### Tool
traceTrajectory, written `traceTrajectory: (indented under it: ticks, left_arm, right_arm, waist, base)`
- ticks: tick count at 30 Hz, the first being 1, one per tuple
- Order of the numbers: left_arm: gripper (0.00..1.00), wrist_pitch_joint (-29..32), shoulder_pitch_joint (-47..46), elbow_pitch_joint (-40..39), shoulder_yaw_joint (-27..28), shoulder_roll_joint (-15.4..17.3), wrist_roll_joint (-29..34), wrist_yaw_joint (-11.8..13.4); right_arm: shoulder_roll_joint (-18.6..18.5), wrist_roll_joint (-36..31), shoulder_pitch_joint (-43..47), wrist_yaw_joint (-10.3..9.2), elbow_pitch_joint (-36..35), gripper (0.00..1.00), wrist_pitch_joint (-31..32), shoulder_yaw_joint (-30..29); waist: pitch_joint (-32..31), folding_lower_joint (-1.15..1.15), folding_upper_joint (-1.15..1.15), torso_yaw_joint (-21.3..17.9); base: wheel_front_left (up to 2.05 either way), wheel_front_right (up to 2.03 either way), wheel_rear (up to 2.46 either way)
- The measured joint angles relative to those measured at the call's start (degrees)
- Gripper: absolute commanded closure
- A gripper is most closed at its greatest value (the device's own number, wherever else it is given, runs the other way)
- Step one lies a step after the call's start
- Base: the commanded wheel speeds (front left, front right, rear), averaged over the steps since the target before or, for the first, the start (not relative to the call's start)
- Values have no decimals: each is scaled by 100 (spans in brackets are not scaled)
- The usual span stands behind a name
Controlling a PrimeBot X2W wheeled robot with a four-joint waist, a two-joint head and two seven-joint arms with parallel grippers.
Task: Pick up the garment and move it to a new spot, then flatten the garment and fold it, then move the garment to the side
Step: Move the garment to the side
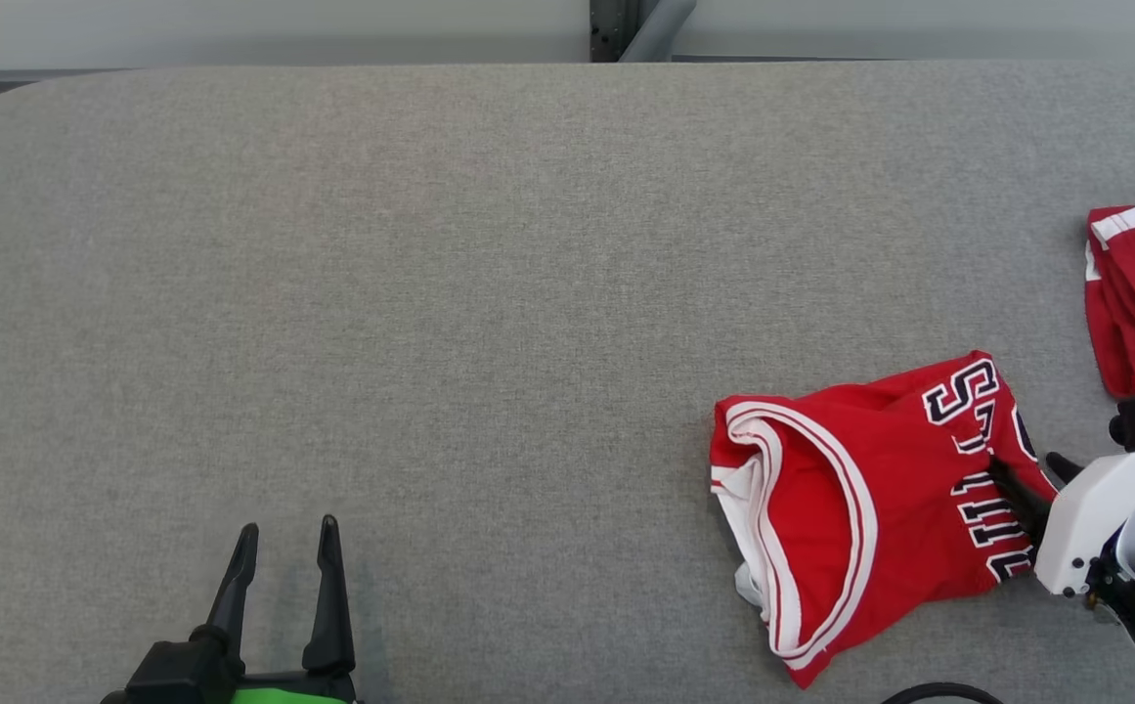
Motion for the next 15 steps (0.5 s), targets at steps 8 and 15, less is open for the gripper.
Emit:
traceTrajectory:
  ticks: [8, 15]
  left_arm:
    - [0, 0, -10, -31, -63, 0, -47, 47]
    - [0, 0, -132, -16, -71, 0, -48, 22]
  right_arm:
    - [-193, 942, -322, -2, -155, 100, 450, 543]
    - [-492, 1006, -1135, 0, -783, 100, 363, 1150]
  waist:
    - [40, 0, 0, 33]
    - [46, 0, 0, -267]
  base:
    - [0, 0, 0]
    - [0, 0, 0]
